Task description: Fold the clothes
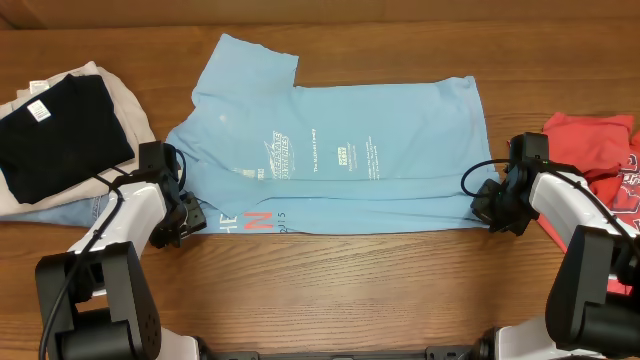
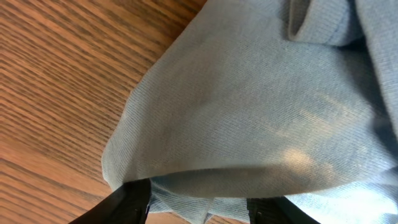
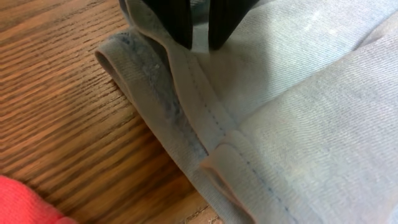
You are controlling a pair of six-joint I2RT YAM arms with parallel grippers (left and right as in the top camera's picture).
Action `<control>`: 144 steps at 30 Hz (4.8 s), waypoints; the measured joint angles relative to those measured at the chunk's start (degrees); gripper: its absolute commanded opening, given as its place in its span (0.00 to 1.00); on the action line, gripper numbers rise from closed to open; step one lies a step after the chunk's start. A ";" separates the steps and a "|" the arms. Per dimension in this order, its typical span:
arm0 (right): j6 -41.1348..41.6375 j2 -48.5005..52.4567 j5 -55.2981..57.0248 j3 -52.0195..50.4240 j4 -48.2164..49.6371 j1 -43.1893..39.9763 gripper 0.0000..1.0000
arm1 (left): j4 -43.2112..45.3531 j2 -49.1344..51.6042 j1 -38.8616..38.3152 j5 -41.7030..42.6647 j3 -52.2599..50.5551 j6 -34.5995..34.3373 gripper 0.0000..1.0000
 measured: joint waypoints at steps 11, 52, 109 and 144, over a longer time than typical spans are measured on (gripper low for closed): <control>0.46 -0.02 0.39 0.02 -8.79 0.00 0.15 | -4.17 0.00 1.73 -3.43 0.13 -1.01 0.55; 1.03 -4.24 0.44 5.11 -10.21 -0.13 0.36 | -5.53 -1.97 4.63 10.71 6.25 2.23 0.66; -1.38 -4.04 -5.40 6.82 -4.04 0.50 0.22 | -6.49 -1.97 4.63 11.13 6.25 2.23 0.68; -22.93 -3.85 -20.33 6.82 0.37 36.33 0.25 | -6.43 -1.97 4.63 11.13 6.25 2.25 0.67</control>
